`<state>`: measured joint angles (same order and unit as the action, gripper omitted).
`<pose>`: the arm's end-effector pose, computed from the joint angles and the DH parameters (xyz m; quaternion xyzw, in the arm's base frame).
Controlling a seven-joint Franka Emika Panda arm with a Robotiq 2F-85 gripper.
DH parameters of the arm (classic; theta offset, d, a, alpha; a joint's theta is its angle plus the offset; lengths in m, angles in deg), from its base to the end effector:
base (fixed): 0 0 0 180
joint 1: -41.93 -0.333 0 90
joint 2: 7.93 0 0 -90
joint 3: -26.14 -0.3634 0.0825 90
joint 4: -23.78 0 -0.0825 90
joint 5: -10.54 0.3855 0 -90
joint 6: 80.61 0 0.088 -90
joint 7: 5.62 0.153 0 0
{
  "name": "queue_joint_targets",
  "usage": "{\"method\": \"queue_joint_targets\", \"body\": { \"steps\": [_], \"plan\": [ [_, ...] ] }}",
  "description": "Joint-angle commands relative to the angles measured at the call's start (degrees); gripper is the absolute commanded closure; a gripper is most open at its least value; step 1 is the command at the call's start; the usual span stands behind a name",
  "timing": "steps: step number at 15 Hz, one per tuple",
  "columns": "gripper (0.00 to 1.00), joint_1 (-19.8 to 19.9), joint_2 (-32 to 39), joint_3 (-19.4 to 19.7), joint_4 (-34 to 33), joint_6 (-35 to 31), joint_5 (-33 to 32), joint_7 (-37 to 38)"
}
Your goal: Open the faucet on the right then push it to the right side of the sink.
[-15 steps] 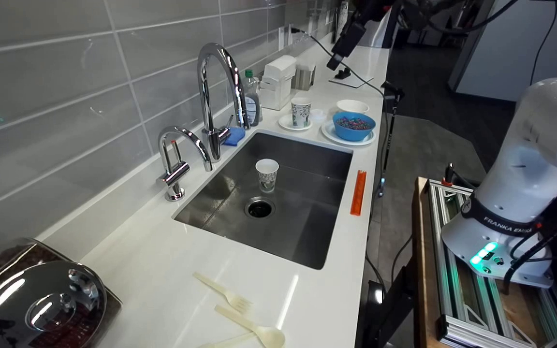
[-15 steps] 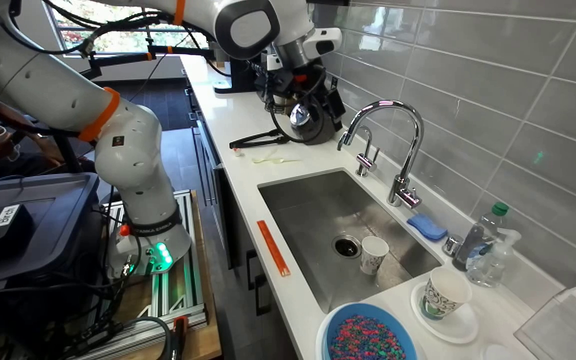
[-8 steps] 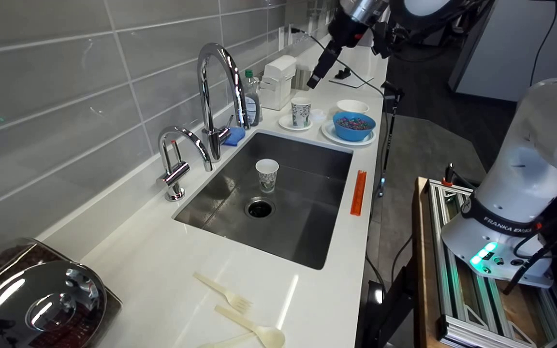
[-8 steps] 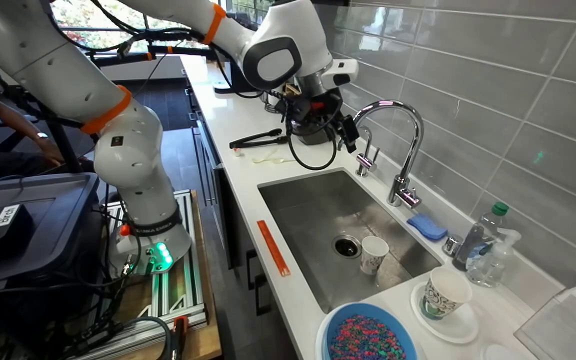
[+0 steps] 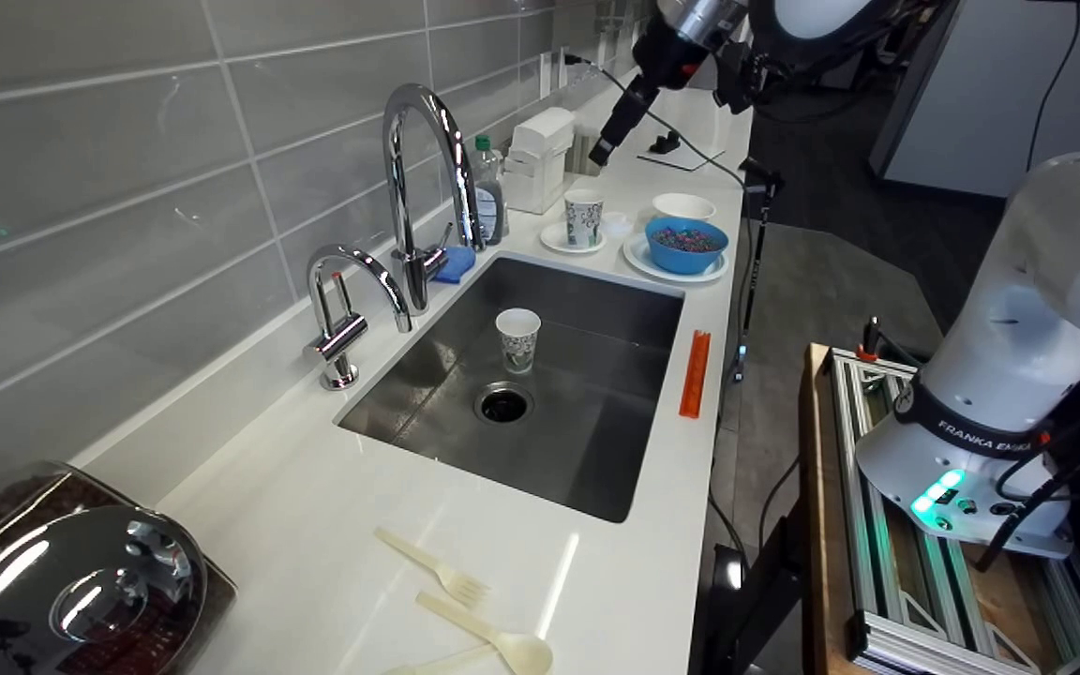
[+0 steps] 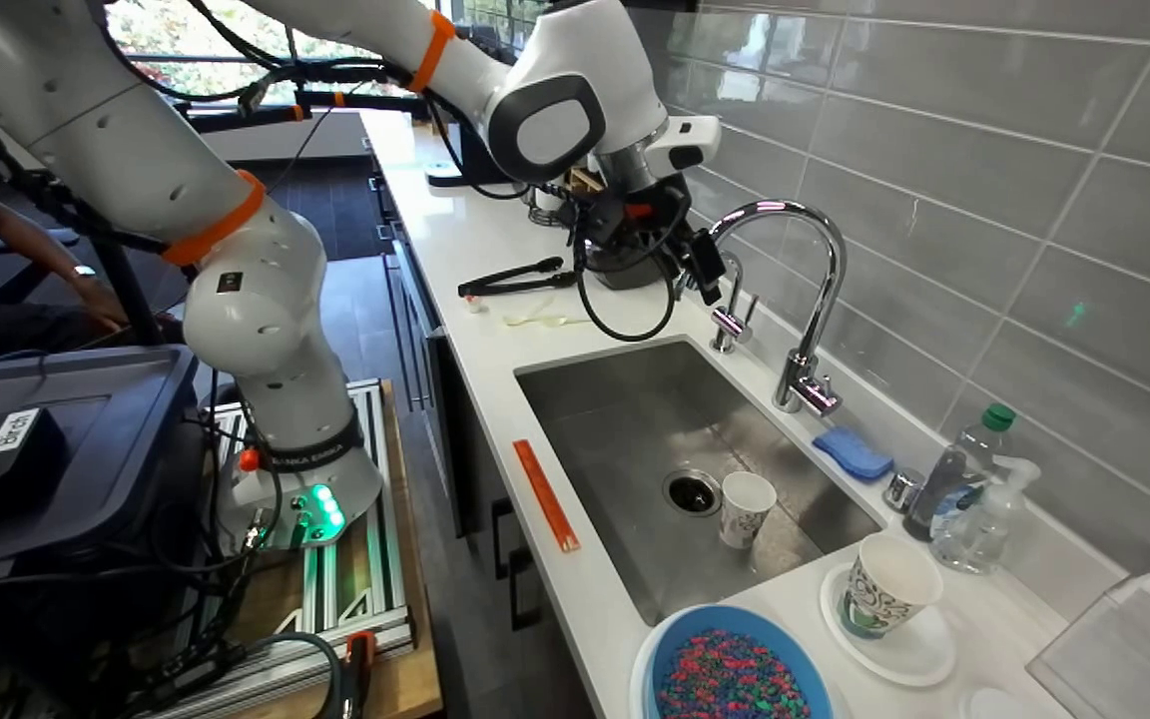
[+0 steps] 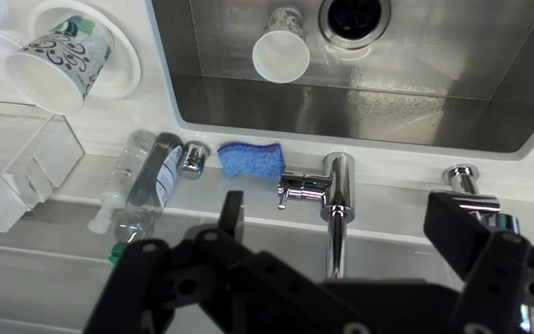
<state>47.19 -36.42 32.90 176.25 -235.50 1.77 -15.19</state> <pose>0.4104 -0.0861 0.4572 0.9630 0.0370 0.2574 0.0702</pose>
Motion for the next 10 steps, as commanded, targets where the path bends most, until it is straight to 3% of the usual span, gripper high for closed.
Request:
{"method": "queue_joint_targets", "body": {
  "steps": [1, 2, 6, 10],
  "plan": [
    [0.00, 5.31, 7.84, -3.02, 0.10, -11.47, -2.38, 7.23],
    [0.00, 7.66, 9.77, -4.46, 0.39, -15.08, -3.73, 9.32],
    [0.00, 10.12, 18.00, -6.18, -0.29, -24.74, -1.53, 13.63],
    [0.00, 9.07, 17.11, -5.01, 0.49, -23.70, -1.41, 11.49]
  ]
}}
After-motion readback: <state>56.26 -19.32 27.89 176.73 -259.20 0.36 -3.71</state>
